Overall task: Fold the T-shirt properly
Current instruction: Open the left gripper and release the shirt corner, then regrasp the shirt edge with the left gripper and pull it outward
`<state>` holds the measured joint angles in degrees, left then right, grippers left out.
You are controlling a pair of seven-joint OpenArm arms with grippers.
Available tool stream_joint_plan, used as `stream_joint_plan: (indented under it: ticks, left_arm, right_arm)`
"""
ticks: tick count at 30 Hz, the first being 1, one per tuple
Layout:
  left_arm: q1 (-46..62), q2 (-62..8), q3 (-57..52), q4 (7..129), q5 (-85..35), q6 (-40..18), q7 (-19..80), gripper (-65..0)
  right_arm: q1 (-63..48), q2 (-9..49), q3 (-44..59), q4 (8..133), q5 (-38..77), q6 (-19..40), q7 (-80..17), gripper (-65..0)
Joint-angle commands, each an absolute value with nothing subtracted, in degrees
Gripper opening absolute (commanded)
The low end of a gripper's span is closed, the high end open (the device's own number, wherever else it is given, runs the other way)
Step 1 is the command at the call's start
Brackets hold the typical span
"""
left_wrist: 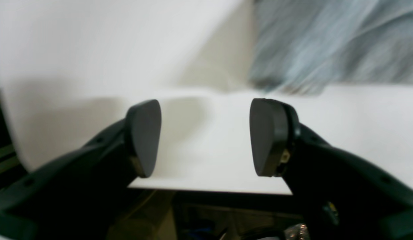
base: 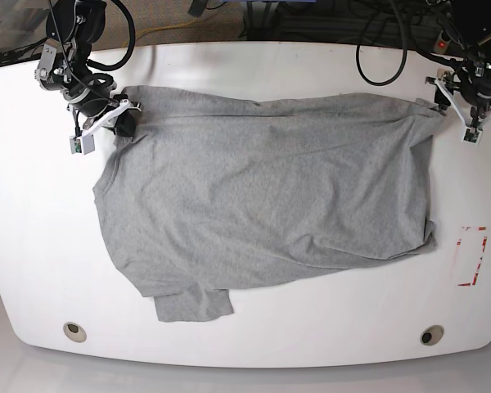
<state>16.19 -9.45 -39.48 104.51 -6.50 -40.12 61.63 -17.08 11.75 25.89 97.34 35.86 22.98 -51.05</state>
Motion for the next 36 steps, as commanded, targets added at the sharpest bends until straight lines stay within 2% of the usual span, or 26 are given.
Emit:
stream_joint_plan:
  ticks: [1,9,25,30,34,36]
  left_arm:
    - [16.22,-10.51,-39.69,104.48,-7.87,-40.0,61.23,-26.0]
    - [16.13,-10.68,-38.73,100.53,-11.91,-40.0,61.23,-26.0]
    - [14.55,-10.68,-33.19,98.42,-11.47,-40.0,61.14,-26.0]
    - [14.11,-12.88,-30.2,94.9,-11.91,-40.0,61.05,-26.0]
    - [12.97,-13.05,-28.7,94.73,-11.56,-40.0,61.05,-26.7]
    - [12.88,-13.23,-28.7,94.73,-11.38,-40.0,61.05,-30.3]
  right_arm:
    - [-16.66,12.53,26.15,98.51,36.62,23.43,-49.89,-65.0]
    - [-16.4,12.53,26.15,98.51,36.62,23.43,-49.89,-65.0]
    - [-16.22,12.53,26.15,98.51,36.62,23.43,-49.89,-65.0]
    - [-16.22,12.44,26.15,98.51,36.62,23.43,-49.89,-65.0]
    - [-16.22,12.44,26.15,98.51,36.62,23.43,-49.89,-65.0]
    - [-16.22,12.44,26.15,98.51,36.62,23.43,-49.89,-65.0]
